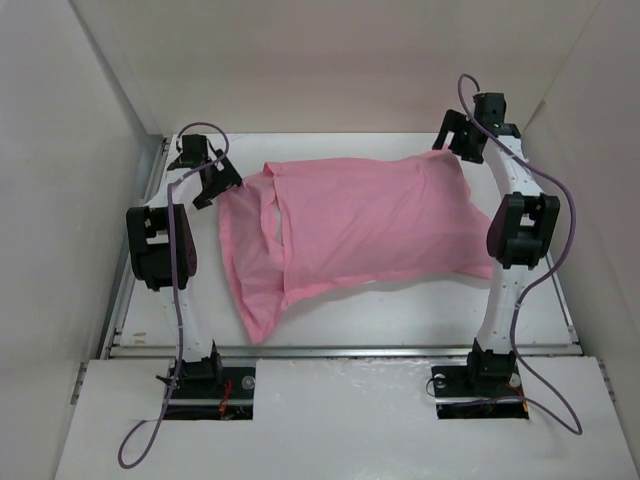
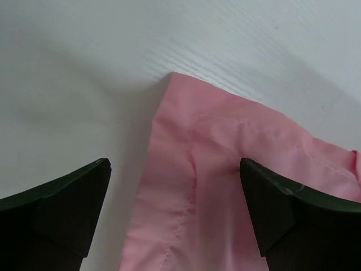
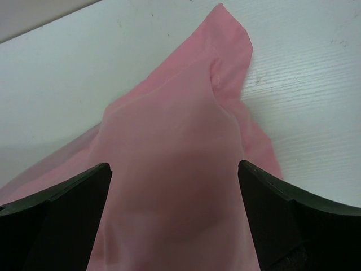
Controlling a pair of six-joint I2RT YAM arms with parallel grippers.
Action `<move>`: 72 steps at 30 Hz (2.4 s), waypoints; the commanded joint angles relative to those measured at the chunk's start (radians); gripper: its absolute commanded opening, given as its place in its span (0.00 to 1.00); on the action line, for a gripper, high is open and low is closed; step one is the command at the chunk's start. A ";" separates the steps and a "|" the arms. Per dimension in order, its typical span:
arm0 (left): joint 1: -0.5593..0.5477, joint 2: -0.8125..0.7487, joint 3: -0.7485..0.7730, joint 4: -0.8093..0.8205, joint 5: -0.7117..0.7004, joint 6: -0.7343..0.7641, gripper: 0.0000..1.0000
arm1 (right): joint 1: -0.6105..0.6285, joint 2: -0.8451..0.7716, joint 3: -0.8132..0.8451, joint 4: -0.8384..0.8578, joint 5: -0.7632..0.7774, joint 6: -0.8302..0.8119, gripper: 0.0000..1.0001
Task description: Put the pillow into the pillowcase
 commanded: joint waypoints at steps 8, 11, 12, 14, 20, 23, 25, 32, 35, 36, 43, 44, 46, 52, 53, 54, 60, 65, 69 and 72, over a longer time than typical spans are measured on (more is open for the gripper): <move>-0.001 -0.015 -0.094 0.235 0.246 -0.019 0.00 | 0.003 0.082 0.068 0.052 -0.040 0.073 0.99; -0.001 -0.034 -0.107 0.265 0.255 -0.019 0.00 | 0.003 0.108 0.059 0.066 -0.121 0.082 0.99; -0.001 -0.049 -0.098 0.276 0.272 -0.010 0.00 | 0.003 0.108 0.045 0.087 -0.147 0.082 0.95; -0.001 -0.049 -0.040 0.276 0.287 -0.010 0.00 | 0.003 0.108 0.033 0.133 -0.277 0.082 0.54; -0.001 0.047 0.577 0.108 0.358 0.027 0.00 | 0.003 0.085 0.476 0.169 -0.348 0.082 0.00; -0.001 0.069 0.818 0.015 0.335 0.038 0.00 | -0.006 -0.066 0.462 0.342 -0.327 0.055 0.00; -0.001 0.028 0.872 0.015 0.320 0.050 0.00 | -0.026 -0.243 0.279 0.475 -0.327 0.055 0.00; 0.019 -0.403 0.114 0.259 0.109 0.084 0.00 | -0.047 -0.601 -0.339 0.626 -0.210 -0.022 0.00; 0.028 -0.491 -0.197 0.307 0.099 0.040 0.00 | -0.047 -0.651 -0.620 0.637 -0.204 -0.033 0.02; 0.028 -0.514 -0.258 0.316 0.099 0.015 0.17 | -0.047 -0.660 -0.677 0.637 -0.213 -0.022 0.12; 0.028 -0.652 -0.509 0.177 -0.022 -0.074 1.00 | -0.066 -0.710 -0.885 0.418 -0.155 0.009 0.78; 0.037 -0.680 -0.509 0.146 -0.108 -0.094 1.00 | -0.066 -0.746 -0.885 0.384 -0.141 0.009 0.81; 0.037 -0.739 -0.477 0.092 -0.194 -0.124 1.00 | -0.066 -0.876 -0.894 0.368 -0.051 0.027 0.98; 0.037 -0.953 -0.435 0.077 -0.285 -0.134 1.00 | -0.066 -1.143 -0.909 0.442 0.103 0.100 1.00; 0.037 -0.983 -0.435 0.077 -0.297 -0.143 1.00 | -0.066 -1.181 -0.909 0.451 0.112 0.101 1.00; 0.037 -0.996 -0.435 0.077 -0.297 -0.143 1.00 | -0.066 -1.192 -0.909 0.451 0.112 0.101 1.00; 0.037 -1.004 -0.455 0.138 -0.167 -0.089 1.00 | -0.066 -1.119 -0.888 0.451 0.000 0.091 1.00; 0.028 -0.964 -0.501 0.195 0.028 -0.077 1.00 | -0.066 -0.986 -0.888 0.452 -0.216 0.082 1.00; -0.010 -0.924 -0.490 0.166 0.021 -0.068 1.00 | -0.066 -0.926 -0.897 0.452 -0.275 0.102 1.00; -0.033 -0.915 -0.479 0.135 -0.007 -0.057 1.00 | -0.066 -0.953 -0.925 0.452 -0.227 0.111 1.00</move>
